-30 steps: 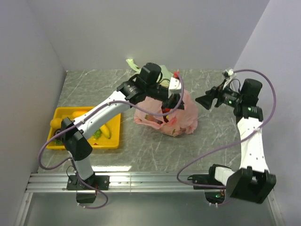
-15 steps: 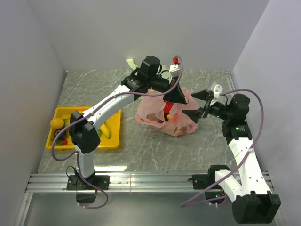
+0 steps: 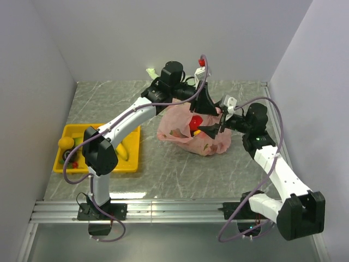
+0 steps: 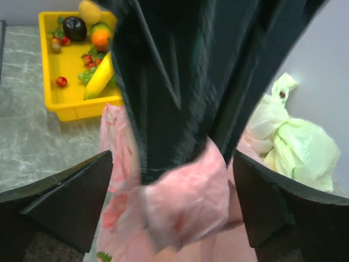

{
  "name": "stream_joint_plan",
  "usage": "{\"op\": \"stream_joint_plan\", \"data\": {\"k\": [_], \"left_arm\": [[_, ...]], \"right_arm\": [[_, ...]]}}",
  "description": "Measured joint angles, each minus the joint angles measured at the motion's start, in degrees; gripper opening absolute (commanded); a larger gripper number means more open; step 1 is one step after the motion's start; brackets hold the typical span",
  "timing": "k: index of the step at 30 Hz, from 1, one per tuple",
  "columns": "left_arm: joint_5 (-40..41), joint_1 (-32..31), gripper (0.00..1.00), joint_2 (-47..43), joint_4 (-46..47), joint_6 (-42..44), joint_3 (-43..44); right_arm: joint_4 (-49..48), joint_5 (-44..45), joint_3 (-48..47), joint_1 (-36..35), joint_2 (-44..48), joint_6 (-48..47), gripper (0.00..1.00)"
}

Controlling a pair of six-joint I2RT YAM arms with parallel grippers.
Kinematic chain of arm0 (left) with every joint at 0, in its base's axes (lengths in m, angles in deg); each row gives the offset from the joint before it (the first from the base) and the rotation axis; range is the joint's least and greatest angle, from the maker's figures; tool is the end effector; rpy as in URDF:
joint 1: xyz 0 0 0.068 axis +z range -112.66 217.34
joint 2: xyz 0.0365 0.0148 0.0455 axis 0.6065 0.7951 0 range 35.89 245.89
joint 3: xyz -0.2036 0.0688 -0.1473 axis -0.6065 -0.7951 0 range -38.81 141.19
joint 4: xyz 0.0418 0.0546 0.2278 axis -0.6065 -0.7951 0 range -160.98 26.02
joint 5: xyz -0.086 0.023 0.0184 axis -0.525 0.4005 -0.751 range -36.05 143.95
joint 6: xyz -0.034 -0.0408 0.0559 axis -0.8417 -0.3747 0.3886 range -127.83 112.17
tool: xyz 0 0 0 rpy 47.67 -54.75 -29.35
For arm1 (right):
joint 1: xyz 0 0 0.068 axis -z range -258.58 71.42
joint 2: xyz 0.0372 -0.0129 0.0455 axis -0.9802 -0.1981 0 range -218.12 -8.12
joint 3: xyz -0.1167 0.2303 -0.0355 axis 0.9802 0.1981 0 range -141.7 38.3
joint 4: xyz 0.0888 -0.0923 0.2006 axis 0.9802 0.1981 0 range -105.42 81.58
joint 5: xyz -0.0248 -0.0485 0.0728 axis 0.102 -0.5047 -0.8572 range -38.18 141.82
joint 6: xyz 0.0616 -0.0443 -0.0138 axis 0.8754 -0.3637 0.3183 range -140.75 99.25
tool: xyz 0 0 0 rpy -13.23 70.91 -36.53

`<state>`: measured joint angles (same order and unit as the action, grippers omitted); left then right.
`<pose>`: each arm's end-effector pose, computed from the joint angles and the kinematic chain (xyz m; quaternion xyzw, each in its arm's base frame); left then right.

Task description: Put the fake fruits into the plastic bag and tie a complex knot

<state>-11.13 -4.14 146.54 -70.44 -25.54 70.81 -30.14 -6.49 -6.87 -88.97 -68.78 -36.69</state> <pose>0.2830 -0.3296 0.3915 0.4776 0.5472 -0.6262 0.2836 0.2193 0.0970 0.3303 -0.4748 0.5274 0.3167 0.6294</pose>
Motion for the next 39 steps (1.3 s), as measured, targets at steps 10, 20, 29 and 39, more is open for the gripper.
{"op": "stream_joint_plan", "data": {"k": [10, 20, 29, 39], "left_arm": [[2.4, 1.6, 0.11, 0.2, 6.6, -5.2, 0.1], [14.3, 9.3, 0.68, -10.2, 0.3, 6.3, -8.3], [28.6, 9.6, 0.62, -23.9, -22.4, 40.5, -17.6], [42.5, -2.4, 0.68, -13.9, -28.4, 62.6, -27.7]], "right_arm": [[-2.2, 3.0, 5.1, 0.0, -3.6, 3.3, 0.08], [8.2, 2.8, 7.4, 0.8, 0.0, -0.2, 0.0], [16.5, 2.6, 9.1, 0.8, 2.6, -9.7, 0.0], [18.5, 1.3, 9.3, 0.7, 2.4, -11.8, 0.0]]}}
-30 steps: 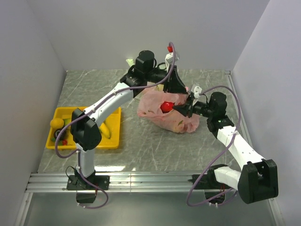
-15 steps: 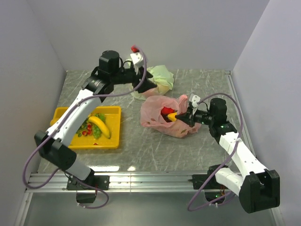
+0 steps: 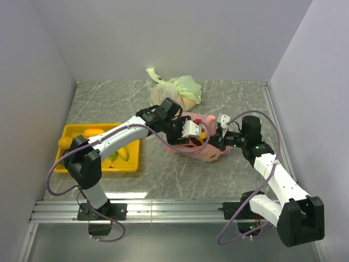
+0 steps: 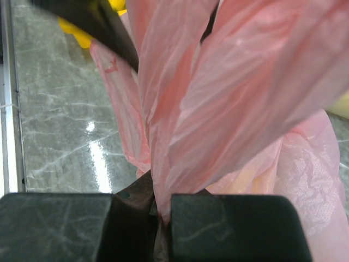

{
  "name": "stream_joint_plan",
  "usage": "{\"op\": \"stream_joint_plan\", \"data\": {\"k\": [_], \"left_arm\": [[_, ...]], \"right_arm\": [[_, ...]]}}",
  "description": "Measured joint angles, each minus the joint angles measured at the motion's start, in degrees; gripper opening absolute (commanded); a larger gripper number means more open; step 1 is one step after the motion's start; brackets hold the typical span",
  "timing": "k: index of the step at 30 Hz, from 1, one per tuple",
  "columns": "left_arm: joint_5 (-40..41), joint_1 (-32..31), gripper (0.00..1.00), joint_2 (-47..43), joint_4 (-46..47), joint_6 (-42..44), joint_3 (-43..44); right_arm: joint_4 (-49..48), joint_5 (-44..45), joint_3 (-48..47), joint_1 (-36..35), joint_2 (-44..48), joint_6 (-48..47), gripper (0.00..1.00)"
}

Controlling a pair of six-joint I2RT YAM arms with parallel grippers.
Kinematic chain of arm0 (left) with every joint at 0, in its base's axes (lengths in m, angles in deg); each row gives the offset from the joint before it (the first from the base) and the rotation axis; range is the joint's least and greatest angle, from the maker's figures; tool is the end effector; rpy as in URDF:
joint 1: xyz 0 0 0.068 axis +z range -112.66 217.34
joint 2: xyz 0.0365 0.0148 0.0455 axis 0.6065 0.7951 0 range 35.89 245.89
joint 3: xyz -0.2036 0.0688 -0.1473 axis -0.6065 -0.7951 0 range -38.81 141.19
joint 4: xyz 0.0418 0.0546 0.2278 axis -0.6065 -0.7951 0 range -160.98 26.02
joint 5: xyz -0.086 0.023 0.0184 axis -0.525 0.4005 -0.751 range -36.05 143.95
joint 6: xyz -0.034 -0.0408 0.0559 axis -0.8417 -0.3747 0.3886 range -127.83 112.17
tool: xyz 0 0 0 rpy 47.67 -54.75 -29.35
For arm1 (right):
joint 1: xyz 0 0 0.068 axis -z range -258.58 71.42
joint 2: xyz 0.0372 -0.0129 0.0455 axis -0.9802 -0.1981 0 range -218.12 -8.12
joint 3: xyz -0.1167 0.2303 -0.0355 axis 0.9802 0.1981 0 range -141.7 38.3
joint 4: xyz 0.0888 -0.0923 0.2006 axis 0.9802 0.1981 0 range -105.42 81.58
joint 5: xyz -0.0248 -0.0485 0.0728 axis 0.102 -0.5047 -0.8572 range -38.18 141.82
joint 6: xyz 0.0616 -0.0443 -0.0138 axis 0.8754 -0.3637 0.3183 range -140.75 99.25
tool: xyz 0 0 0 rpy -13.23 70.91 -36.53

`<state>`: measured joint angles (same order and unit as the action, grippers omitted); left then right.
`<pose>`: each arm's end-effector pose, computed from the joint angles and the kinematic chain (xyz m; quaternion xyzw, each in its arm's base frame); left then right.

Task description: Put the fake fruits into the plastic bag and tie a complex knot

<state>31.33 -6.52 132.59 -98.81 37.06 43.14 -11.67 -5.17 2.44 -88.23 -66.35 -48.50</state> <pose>0.2453 -0.2707 0.2627 0.6919 0.6105 -0.1810 0.3403 0.2001 0.0899 0.2507 -0.4782 0.6255 0.3267 0.5228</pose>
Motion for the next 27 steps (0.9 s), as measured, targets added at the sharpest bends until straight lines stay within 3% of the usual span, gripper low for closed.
{"op": "stream_joint_plan", "data": {"k": [10, 13, 17, 18, 22, 27], "left_arm": [[0.6, -2.4, 0.69, 4.1, 0.3, 11.3, -0.4], [0.5, -2.7, 0.58, 5.9, 0.5, 14.2, -0.5], [0.7, -2.9, 0.11, 8.5, -0.3, 17.0, -0.5], [0.6, -2.7, 0.06, 8.8, -0.6, 17.2, -0.5], [-3.4, -0.1, 0.0, 8.8, -4.0, 14.2, 2.0], [-14.4, 9.1, 0.0, 5.2, -6.4, 0.3, 10.6]], "right_arm": [[1.0, -1.2, 0.7, -0.2, -0.1, -1.5, 0.0], [1.0, -1.4, 0.7, -0.2, -0.1, -1.3, 0.0], [1.3, -1.4, 0.7, -0.2, -0.1, -1.0, 0.0], [1.6, -1.4, 0.7, -0.2, 0.0, -1.0, 0.0], [3.4, -1.1, 0.7, -0.2, 0.4, -0.9, 0.0], [11.0, -0.6, -1.2, 0.9, 2.2, -1.6, 0.0]]}}
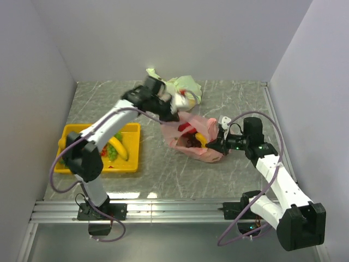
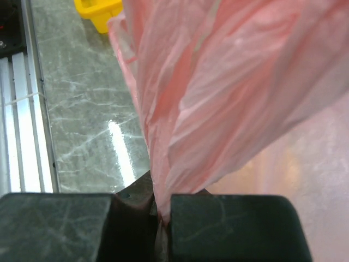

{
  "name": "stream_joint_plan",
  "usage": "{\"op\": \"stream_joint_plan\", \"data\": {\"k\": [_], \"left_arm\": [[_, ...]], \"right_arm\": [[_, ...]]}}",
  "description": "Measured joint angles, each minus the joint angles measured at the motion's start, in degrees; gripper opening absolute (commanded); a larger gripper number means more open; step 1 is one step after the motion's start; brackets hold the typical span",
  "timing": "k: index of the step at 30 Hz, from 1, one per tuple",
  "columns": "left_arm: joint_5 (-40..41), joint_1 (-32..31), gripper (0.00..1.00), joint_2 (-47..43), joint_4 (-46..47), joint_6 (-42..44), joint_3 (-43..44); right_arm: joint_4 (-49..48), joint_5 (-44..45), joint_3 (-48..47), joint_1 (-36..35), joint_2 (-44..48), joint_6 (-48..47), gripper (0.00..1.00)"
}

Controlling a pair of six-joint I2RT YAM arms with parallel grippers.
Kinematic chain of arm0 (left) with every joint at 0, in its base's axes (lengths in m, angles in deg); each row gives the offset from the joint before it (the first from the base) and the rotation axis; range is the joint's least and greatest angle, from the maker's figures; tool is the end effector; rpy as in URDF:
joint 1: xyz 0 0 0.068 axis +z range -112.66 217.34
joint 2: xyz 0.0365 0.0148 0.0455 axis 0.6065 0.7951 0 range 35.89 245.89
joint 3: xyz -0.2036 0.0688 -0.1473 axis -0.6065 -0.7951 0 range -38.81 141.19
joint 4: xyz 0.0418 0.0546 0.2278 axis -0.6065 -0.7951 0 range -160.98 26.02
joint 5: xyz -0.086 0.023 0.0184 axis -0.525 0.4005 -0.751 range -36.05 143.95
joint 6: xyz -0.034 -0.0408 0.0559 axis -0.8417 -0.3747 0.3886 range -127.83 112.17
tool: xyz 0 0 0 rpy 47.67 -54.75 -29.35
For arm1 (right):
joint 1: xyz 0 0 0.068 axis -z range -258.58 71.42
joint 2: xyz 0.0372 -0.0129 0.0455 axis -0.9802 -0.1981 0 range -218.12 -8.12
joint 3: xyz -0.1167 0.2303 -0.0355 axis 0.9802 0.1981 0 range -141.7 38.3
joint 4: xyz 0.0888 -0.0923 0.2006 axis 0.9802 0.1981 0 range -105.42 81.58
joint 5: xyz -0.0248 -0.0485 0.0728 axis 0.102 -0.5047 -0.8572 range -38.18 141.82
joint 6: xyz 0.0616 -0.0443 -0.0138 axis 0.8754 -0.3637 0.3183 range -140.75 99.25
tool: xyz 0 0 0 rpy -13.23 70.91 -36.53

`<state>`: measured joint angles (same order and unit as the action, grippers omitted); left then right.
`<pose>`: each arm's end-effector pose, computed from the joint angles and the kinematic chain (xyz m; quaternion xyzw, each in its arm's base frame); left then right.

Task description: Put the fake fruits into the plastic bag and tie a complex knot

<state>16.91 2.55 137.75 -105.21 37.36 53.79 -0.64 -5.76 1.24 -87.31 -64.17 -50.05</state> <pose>0.2885 -0.2485 0.2858 0.6557 0.6148 -0.2686 0.3462 0.1871 0.0848 0.2465 -0.4664 0.6569 0.3442 0.4822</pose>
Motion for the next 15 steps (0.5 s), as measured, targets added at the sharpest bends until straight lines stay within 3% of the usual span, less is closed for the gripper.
{"op": "stream_joint_plan", "data": {"k": [4, 9, 10, 11, 14, 15], "left_arm": [[-10.0, 8.6, 0.0, -7.6, 7.4, -19.5, 0.6], [-15.7, 11.8, 0.01, -21.1, 25.5, -43.1, -16.2], [-15.9, 11.7, 0.04, -22.8, 28.8, -46.5, -19.8], [-16.1, 11.5, 0.17, -23.6, 30.7, -48.9, -22.5], [-16.0, 11.4, 0.41, -23.1, 32.1, -52.8, -25.8], [-15.8, 11.4, 0.44, -22.6, 31.7, -53.3, -25.8]], "right_arm": [[8.4, 0.4, -5.4, 1.5, 0.8, -2.1, 0.0], [15.5, -0.6, -11.6, 3.8, 1.4, -1.8, 0.0], [15.8, -0.6, -12.0, 4.0, 1.4, -1.2, 0.0], [16.1, -0.7, -12.2, 4.2, 1.1, -0.1, 0.0], [16.0, -1.2, -12.2, 4.2, -1.7, 3.5, 0.0], [15.8, -1.4, -12.2, 4.3, -3.1, 4.7, 0.0]]}}
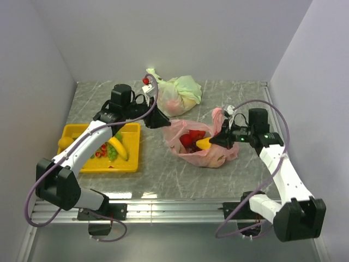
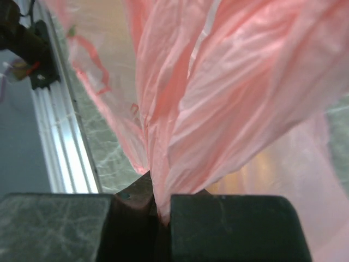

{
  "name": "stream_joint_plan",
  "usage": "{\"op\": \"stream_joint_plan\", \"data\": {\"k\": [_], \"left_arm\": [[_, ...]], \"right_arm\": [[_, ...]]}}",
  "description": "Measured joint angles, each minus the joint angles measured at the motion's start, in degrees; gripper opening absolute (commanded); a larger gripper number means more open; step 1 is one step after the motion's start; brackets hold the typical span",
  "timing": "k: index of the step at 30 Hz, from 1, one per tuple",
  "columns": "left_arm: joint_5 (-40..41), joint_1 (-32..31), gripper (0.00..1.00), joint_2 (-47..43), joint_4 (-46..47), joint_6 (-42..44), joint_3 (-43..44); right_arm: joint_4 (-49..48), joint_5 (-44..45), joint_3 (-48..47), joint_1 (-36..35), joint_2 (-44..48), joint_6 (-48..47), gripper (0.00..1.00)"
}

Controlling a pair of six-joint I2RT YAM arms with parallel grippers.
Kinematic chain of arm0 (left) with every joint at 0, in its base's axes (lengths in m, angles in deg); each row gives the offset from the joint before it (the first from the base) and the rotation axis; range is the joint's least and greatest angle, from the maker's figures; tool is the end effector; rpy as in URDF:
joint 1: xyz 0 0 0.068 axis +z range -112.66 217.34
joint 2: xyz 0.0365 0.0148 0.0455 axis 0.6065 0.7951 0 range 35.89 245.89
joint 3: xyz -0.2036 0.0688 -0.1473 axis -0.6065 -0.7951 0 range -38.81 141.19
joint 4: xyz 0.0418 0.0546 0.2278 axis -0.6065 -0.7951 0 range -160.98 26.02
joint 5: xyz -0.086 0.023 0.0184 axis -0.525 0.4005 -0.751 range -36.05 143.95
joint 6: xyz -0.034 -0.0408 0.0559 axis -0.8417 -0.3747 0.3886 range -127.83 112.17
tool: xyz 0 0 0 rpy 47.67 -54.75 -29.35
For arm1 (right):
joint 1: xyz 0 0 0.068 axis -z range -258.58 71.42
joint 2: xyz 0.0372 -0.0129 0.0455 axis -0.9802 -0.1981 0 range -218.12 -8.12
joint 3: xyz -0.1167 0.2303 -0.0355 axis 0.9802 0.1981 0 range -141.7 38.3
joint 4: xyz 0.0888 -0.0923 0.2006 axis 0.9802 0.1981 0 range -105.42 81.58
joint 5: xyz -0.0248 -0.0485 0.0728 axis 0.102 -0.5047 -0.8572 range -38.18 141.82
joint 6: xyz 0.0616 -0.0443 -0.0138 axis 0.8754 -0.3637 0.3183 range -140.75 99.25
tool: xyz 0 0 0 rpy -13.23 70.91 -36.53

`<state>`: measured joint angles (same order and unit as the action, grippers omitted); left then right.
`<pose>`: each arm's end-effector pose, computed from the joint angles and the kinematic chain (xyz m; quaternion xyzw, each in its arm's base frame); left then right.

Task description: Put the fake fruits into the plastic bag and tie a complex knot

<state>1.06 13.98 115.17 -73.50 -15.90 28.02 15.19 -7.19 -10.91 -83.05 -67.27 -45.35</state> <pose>0.2604 -0.1694 0.3292 0.3456 0.7025 -0.4910 0.3821 0.1949 0.0717 0.2804 -0.3978 0.7135 0.3769 0.4366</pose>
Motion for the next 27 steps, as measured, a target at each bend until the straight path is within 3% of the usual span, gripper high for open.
{"op": "stream_joint_plan", "data": {"k": [3, 6, 7, 12, 16, 23, 27], "left_arm": [[0.3, 0.2, 0.63, 0.3, -3.4, 2.3, 1.8], [0.3, 0.2, 0.96, 0.4, -10.2, 9.2, 7.3], [0.3, 0.2, 0.99, 0.4, -12.7, 12.5, 9.6], [2.5, -0.5, 0.99, 0.4, -26.0, 27.4, 19.0], [5.5, -4.5, 0.99, -0.1, -32.8, 38.4, 21.6], [13.9, -17.0, 0.99, -5.3, -30.1, 47.4, 13.4], [15.6, -20.2, 0.99, -5.3, -28.4, 48.1, 13.3]], "right_arm": [[-1.3, -0.1, -0.1, 0.0, -4.5, 4.4, 0.0], [-2.8, -0.2, -0.7, 0.0, -7.1, 8.3, 0.0], [-3.5, -0.3, -1.1, 0.0, -7.7, 9.7, 0.0], [-5.8, -0.5, -2.6, 0.0, -8.4, 13.1, 0.0], [-6.5, -0.4, -2.7, 0.0, -8.6, 14.4, 0.0], [-7.0, -0.4, -3.0, 0.0, -9.6, 15.9, 0.0], [-7.1, -0.4, -3.3, 0.0, -9.7, 16.0, 0.0]]}}
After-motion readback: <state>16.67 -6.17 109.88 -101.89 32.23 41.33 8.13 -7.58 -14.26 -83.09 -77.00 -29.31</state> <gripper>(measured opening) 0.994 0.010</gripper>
